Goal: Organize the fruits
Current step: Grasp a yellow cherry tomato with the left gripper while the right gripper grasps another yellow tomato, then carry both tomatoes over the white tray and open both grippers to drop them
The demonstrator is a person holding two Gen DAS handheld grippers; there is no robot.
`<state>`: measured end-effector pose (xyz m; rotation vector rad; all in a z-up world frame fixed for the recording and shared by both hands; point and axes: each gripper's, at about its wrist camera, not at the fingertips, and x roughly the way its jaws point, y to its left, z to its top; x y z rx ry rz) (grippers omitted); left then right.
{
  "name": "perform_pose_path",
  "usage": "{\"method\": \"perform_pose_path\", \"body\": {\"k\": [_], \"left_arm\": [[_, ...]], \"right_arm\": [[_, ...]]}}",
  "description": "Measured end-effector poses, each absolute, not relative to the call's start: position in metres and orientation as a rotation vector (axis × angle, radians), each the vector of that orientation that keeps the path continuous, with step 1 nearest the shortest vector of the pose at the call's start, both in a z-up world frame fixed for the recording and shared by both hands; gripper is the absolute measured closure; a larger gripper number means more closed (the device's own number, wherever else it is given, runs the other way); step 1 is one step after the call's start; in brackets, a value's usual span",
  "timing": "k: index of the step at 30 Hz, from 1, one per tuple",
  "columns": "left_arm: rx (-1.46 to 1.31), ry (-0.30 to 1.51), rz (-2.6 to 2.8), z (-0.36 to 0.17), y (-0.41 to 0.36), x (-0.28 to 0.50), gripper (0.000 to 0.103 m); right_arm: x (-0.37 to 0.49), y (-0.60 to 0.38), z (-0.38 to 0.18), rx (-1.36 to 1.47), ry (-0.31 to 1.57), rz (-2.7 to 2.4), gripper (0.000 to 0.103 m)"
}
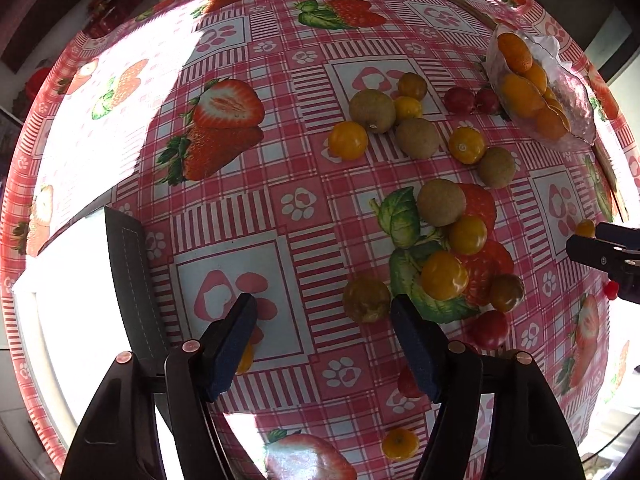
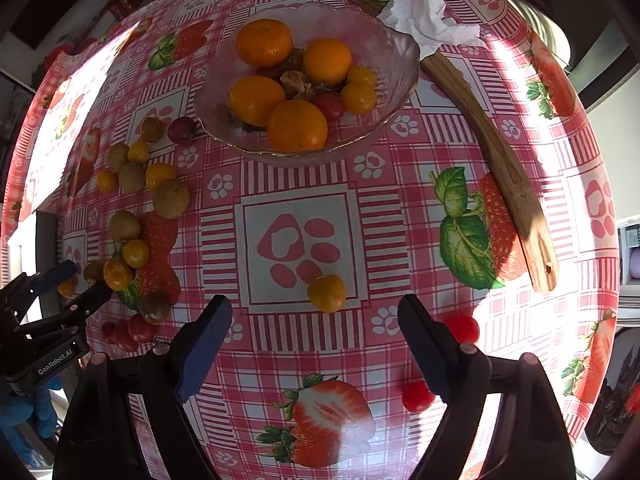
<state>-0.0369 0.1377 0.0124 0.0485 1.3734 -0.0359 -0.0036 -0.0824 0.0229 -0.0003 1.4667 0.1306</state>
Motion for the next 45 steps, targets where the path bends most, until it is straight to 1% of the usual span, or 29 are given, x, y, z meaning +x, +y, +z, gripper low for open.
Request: {"method": "perform_pose_path", "body": {"k": [1, 2, 3, 4, 5, 6, 7, 8, 9, 15, 22, 27, 32, 39, 45], "left_arm": [[0.050, 1.372, -0.033, 0.012, 0.138, -0.037, 0.031], [0.046, 1.370, -0.037, 0.013, 0.137, -0.036, 0.035], [0.035, 1.367, -0.049, 0.013, 0.136, -0.036, 0.039], [0.036, 1.362, -0.056, 0.015, 0.136, -0.035, 0.047], [0.043, 1.358, -0.065, 0.016, 0.132, -0.035, 0.055], [0.045, 1.352, -0.081, 0.017, 0.129, -0.035, 0.061], [0.052, 1.347, -0.096, 0.019, 0.121, -0.033, 0.075], [0.065, 1.347, -0.102, 0.019, 0.118, -0.033, 0.079], [0.067, 1.348, -0.106, 0.020, 0.115, -0.033, 0.079], [-0.047, 1.342, -0.101, 0.037, 0.128, -0.041, 0.079], [-0.129, 1.283, -0.063, 0.075, 0.160, -0.064, 0.079], [-0.172, 1.251, 0.010, 0.089, 0.198, -0.083, 0.079], [-0.190, 1.244, 0.120, 0.089, 0.247, -0.101, 0.079], [-0.220, 1.285, 0.251, 0.066, 0.311, -0.129, 0.079], [-0.229, 1.324, 0.296, 0.041, 0.338, -0.145, 0.079]], "right_arm": [[-0.002, -0.082, 0.019, 0.004, 1.474, 0.132, 0.028], [-0.002, -0.081, 0.017, 0.005, 1.480, 0.130, 0.031], [-0.002, -0.080, 0.017, -0.003, 1.469, 0.128, 0.032], [-0.002, -0.078, 0.017, -0.015, 1.467, 0.130, 0.034], [-0.002, -0.076, 0.018, -0.034, 1.464, 0.126, 0.040], [-0.003, -0.073, 0.019, -0.057, 1.454, 0.121, 0.052], [-0.003, -0.072, 0.019, -0.078, 1.447, 0.113, 0.059], [-0.003, -0.072, 0.020, -0.087, 1.442, 0.108, 0.074], [-0.004, -0.073, 0.021, -0.072, 1.441, 0.112, 0.082], [-0.009, -0.097, 0.029, 0.103, 1.462, 0.143, 0.082], [-0.023, -0.082, 0.054, 0.140, 1.455, 0.206, 0.082], [-0.026, -0.028, 0.069, 0.114, 1.445, 0.301, 0.082], [-0.030, 0.037, 0.082, 0.069, 1.444, 0.417, 0.082], [-0.037, 0.139, 0.087, -0.002, 1.445, 0.583, 0.082], [-0.044, 0.215, 0.068, -0.055, 1.482, 0.676, 0.082]]}}
